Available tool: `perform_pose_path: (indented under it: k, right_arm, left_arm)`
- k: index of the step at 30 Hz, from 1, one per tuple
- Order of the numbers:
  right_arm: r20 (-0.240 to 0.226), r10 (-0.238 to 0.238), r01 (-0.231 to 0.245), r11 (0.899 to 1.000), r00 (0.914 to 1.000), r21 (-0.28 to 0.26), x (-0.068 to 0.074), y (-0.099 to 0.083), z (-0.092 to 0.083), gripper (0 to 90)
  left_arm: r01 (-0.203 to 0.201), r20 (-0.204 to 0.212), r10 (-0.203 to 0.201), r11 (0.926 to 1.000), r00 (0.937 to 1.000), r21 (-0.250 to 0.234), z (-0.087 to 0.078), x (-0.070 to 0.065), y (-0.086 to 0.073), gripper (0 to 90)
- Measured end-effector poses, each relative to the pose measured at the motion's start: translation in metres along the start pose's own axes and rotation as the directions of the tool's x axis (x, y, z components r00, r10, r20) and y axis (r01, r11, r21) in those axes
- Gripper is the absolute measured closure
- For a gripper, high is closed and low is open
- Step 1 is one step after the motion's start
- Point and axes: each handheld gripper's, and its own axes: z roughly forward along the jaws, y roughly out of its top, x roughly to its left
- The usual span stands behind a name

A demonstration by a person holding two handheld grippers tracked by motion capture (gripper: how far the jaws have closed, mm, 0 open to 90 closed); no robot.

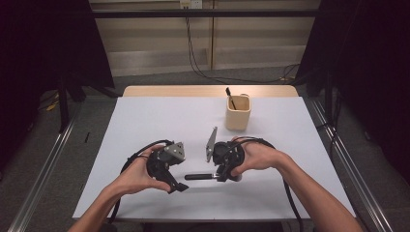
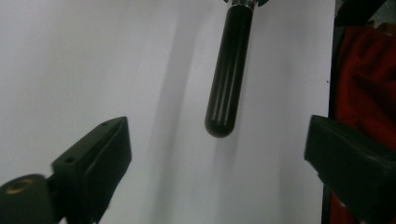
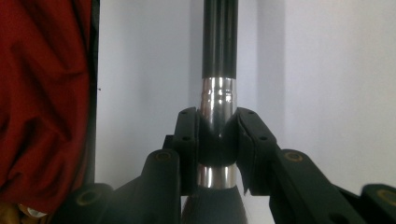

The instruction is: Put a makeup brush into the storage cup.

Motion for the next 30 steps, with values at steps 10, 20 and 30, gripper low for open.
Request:
perform_pose_path:
  k: [10, 20, 30]
  right_arm:
    - [0.003, -0.002, 0.002, 1.0, 1.0, -0.014, 0.0, 0.001, 0.001, 71.6]
    - [0.004, -0.005, 0.005, 1.0, 1.0, -0.027, -0.001, 0.0, 0.002, 71.6]
    - [0.009, -0.014, 0.014, 0.999, 0.9999, -0.043, -0.001, -0.001, 0.003, 71.6]
  left_arm:
    - [0.03, 0.021, -0.031, 0.999, 0.9993, 0.033, 0.006, 0.004, 0.008, 33.3]
    - [0.037, 0.047, -0.04, 0.998, 0.9981, 0.052, 0.012, 0.005, 0.014, 54.7]
    - [0.027, 0.071, -0.03, 0.9985, 0.997, 0.049, 0.02, 0.004, 0.02, 63.7]
